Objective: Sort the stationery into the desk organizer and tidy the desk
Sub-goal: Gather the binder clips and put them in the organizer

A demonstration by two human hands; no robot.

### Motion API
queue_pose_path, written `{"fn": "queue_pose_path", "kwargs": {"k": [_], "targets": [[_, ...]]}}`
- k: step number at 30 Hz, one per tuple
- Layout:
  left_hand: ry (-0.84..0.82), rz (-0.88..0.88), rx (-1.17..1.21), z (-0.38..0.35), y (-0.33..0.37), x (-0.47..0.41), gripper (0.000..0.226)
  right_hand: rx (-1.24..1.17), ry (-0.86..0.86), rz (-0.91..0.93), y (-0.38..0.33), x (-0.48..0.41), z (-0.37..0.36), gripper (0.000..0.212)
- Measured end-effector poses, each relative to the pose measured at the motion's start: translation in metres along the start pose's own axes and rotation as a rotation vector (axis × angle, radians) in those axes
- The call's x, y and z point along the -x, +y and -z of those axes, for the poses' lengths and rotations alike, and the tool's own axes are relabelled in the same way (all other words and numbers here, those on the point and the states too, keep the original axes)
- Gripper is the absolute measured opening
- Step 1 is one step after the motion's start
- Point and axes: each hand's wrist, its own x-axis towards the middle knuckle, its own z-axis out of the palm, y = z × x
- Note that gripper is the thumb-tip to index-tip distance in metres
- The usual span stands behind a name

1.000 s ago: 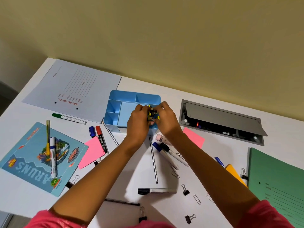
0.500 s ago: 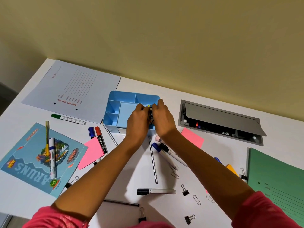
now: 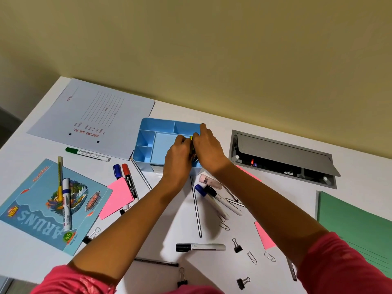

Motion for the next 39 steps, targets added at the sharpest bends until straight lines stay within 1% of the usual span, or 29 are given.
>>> {"fn": "queue_pose_path", "kwargs": {"k": [2,4,7,9,11,16,22,24,26,30,32,35,39], "targets": [[-0.003,0.001,-0.006,-0.001,0.0,0.0,0.029,0.006,-0.023,0.01,0.003,-0.001,0.003,0.029],[-0.003,-0.009,-0.019,-0.002,0.0,0.001,0.035,-0.003,0.004,0.052,0.005,-0.001,-0.001,0.025],[0.002,-0.021,0.0,-0.002,0.0,0.002,0.038,0.031,-0.011,0.05,0.001,0.002,-0.005,0.033],[0.012,-0.018,0.012,-0.001,0.0,0.002,0.037,-0.035,-0.014,-0.006,0.002,0.002,-0.009,0.039],[0.018,-0.016,-0.001,-0.001,-0.001,0.002,0.037,-0.094,-0.015,-0.033,0.003,0.002,-0.012,0.039],[0.009,-0.011,-0.009,-0.001,-0.003,-0.001,0.042,-0.077,0.047,-0.025,0.009,0.01,-0.023,0.052],[0.014,-0.01,-0.029,-0.002,-0.002,0.0,0.048,-0.131,0.101,-0.057,0.008,0.013,-0.031,0.049],[0.015,-0.011,-0.009,-0.002,-0.003,-0.001,0.047,-0.165,0.108,-0.067,0.008,0.013,-0.031,0.05],[0.023,0.008,0.06,-0.002,-0.005,-0.001,0.046,-0.191,0.11,-0.092,0.01,0.015,-0.031,0.049],[0.053,0.05,0.192,-0.003,-0.007,0.0,0.043,-0.237,0.146,-0.144,0.01,0.022,-0.035,0.038],[0.062,0.068,0.239,-0.003,-0.008,0.0,0.04,-0.292,0.165,-0.187,0.01,0.025,-0.037,0.037],[0.065,0.078,0.262,-0.003,-0.008,-0.001,0.038,-0.379,0.192,-0.241,0.011,0.027,-0.04,0.037],[0.081,0.063,0.299,-0.002,-0.009,0.0,0.031,-0.507,0.271,-0.25,0.012,0.034,-0.041,0.033]]}}
